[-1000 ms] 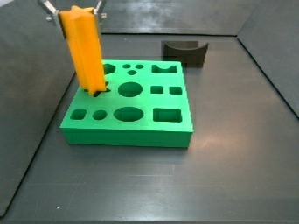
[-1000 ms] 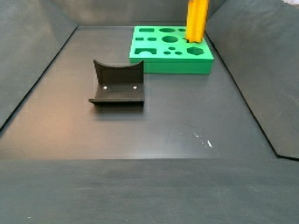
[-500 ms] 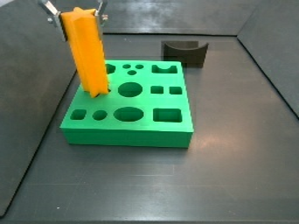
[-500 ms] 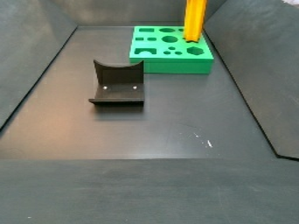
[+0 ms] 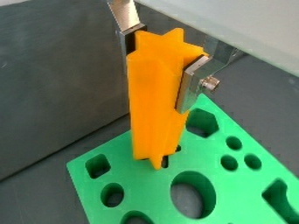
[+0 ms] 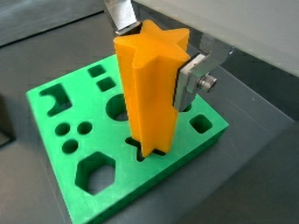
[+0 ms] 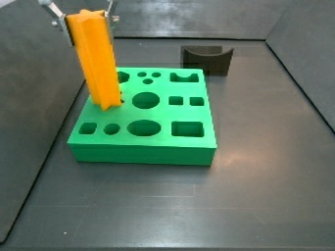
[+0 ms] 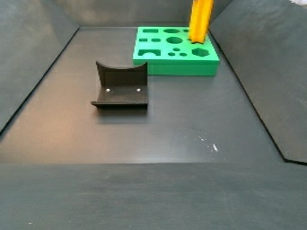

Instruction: Insert the star object.

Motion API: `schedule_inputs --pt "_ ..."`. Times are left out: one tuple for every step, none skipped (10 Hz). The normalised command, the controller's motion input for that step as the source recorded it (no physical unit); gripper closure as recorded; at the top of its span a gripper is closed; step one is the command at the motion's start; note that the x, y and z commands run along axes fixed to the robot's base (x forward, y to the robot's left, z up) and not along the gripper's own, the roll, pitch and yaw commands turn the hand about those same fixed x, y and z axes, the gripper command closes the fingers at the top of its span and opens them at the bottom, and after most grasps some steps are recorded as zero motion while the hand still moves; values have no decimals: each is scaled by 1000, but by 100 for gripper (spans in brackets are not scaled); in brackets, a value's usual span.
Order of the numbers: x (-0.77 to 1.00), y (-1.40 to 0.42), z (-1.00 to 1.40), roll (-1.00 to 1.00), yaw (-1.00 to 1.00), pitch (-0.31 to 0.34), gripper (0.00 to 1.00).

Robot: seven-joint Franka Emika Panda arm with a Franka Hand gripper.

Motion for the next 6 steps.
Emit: schedule_inputs --pt "0 49 -397 61 400 -3 100" --pt "0 17 -400 99 183 0 100" --pt "106 6 -426 90 0 7 100" --pt "9 57 -366 107 0 21 100" --pt "-51 100 -369 89 117 0 100" --pt "0 123 -414 134 269 0 100"
